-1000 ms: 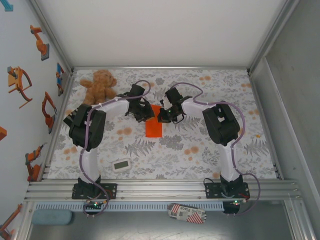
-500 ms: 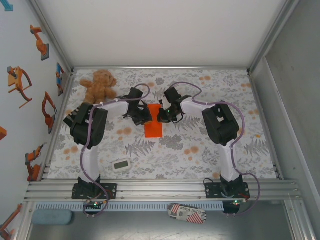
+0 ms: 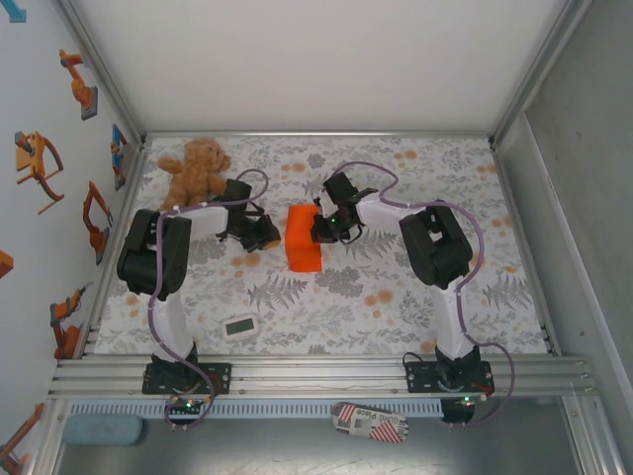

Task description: Fold a paper plane with a square sheet of paper (pick it up from the middle)

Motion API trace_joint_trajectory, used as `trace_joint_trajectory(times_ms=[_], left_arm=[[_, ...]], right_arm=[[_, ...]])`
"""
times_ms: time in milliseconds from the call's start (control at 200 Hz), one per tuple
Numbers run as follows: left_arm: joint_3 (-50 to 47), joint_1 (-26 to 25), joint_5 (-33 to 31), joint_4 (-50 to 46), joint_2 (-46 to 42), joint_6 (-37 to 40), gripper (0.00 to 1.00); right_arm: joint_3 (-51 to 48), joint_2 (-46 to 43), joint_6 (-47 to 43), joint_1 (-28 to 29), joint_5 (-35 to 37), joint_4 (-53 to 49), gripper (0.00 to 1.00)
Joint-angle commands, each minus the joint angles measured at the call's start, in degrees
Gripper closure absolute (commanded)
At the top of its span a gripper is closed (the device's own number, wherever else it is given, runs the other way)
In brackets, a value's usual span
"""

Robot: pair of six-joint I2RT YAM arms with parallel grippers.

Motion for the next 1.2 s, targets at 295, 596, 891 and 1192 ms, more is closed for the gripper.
trace_joint_trajectory(times_ms=[295,596,891,1192], left_arm=[[3.7,-5.3,7.0,12.6,3.6,-7.8,0.89],[4.2,-2.3,3.5,10.0,8.0,-5.1,0.89],[1.2,3.6,2.0,4.3,2.8,-1.1,0.89],[7.2,-3.7,2.7,4.3,1.6,-2.0,0.88]], right_arm=[[-3.6,7.0,-1.0,-0.6,12.2,-10.0,1.00],[-4.3,6.9,-1.2,-0.7,12.9,-10.0,1.00],[-4.5,6.9,-1.4,-0.7,13.2,-10.0,1.00],[-4.6,6.9,-1.4,-0.7,13.1,-10.0,1.00]])
